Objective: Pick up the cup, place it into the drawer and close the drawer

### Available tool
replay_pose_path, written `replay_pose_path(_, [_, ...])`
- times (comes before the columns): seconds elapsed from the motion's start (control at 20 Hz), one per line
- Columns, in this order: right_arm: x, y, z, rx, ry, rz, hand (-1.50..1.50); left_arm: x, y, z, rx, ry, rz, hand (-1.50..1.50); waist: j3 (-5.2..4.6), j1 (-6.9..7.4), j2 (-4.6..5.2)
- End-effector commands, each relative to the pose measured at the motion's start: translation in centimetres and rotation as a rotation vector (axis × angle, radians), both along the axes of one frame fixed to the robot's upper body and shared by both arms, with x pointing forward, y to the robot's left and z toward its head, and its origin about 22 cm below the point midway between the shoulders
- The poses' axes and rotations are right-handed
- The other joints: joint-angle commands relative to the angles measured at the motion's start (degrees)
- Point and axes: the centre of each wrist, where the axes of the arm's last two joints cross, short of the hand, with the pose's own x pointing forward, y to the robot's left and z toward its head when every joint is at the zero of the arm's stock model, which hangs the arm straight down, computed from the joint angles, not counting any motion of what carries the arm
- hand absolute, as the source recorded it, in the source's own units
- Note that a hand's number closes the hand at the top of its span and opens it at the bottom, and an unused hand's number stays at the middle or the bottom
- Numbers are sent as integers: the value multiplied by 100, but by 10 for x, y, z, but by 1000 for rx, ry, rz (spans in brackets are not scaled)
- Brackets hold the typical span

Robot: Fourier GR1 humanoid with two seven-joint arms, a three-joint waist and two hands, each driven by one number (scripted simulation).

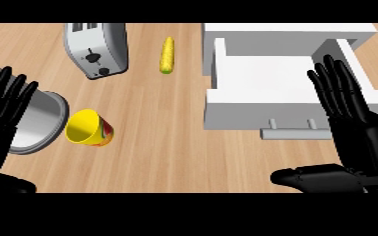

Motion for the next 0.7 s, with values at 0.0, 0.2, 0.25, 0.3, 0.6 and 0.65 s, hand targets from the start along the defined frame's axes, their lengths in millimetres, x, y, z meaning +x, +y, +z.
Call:
replay_pose_path(0.0, [22,19,-7,2,39,29,-150,25,10,-6,-25,68,12,-150,9,-23,0])
replay_pose_path(0.2, [31,-3,-12,-1,-1,29,-150,24,33,-42,27,91,45,-150,9,-29,-3])
replay_pose_path(0.25, [37,1,4,16,6,20,-150,25,39,-45,27,119,27,-150,8,-26,-5])
replay_pose_path(0.3, [29,-2,3,-6,22,21,-150,38,18,-58,41,135,37,-150,8,-49,-5])
replay_pose_path(0.6, [32,-14,5,-27,1,22,-150,14,22,-104,34,184,69,-150,9,-31,-13])
replay_pose_path(0.65, [45,-16,-10,-17,-18,31,-150,32,32,-103,58,187,73,-150,9,-35,-5])
